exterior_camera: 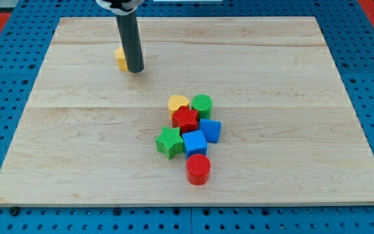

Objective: Slide the yellow hexagon to the top center of the board

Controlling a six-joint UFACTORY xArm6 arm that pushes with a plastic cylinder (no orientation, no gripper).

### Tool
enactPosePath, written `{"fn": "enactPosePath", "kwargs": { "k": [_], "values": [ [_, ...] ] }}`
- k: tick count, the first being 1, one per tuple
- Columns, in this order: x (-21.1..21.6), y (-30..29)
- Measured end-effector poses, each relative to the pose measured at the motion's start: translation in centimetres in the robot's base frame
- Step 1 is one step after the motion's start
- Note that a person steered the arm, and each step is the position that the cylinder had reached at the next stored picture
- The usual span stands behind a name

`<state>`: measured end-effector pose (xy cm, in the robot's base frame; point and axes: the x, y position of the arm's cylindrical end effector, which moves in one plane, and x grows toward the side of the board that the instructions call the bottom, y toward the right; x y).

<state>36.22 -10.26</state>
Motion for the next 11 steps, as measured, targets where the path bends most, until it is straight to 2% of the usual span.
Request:
{"fn": "enactPosePath", "kwargs": {
  "k": [1,2,3,4,6,7,8,10,11],
  "values": [
    [1.2,-4.2],
    [-4.6,-5.6],
    [-3.7,-1.5],
    [-0.7,0.0],
    [-2.3,8.6],
    [-5.1,8.9],
    [-5.9,7.5],
    [-7.2,0.6],
    [-7.6,0.8]
  ]
}}
